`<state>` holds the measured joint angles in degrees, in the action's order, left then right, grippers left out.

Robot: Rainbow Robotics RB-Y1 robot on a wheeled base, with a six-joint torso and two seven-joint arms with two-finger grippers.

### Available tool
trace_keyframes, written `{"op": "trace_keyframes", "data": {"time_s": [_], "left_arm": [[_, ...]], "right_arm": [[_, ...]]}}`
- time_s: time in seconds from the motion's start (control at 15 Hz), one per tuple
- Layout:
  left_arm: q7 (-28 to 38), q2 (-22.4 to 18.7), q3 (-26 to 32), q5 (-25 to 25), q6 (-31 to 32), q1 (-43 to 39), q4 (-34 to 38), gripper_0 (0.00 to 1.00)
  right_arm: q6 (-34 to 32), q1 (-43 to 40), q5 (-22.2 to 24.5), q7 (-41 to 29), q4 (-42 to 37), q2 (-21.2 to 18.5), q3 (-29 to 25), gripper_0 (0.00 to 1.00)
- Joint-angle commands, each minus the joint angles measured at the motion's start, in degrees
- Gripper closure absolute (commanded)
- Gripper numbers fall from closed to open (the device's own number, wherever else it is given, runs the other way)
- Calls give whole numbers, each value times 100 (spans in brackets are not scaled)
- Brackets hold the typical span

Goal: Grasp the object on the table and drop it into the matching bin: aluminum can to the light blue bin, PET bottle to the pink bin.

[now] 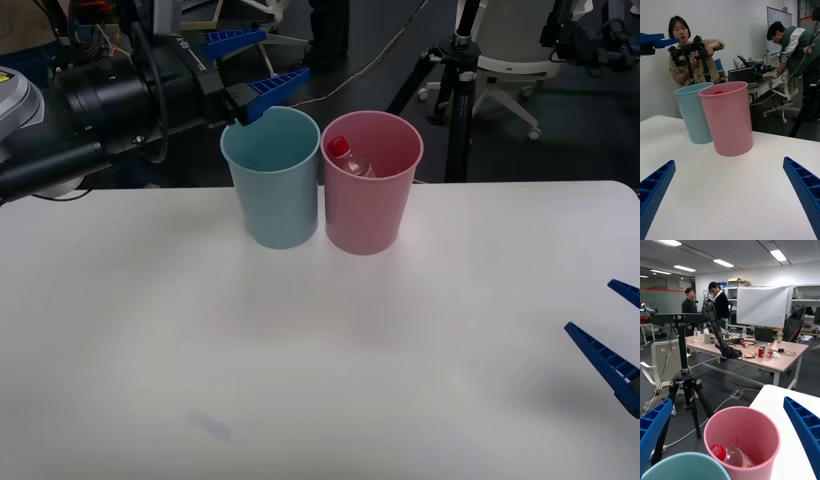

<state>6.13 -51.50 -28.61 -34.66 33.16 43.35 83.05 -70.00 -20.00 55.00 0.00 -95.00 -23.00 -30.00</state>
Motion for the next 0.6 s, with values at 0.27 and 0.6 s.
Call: {"op": "trace_keyframes", "data": {"time_s": [0.27, 0.6], "left_arm": [[-68, -405, 1314, -252, 587, -1434, 722, 0], [81, -387, 2650, -647, 1017, -2753, 1143, 0]], "right_arm": [[0, 0, 0, 0, 0, 0, 0, 0], [0, 0, 0, 0, 0, 0, 0, 0]]}}
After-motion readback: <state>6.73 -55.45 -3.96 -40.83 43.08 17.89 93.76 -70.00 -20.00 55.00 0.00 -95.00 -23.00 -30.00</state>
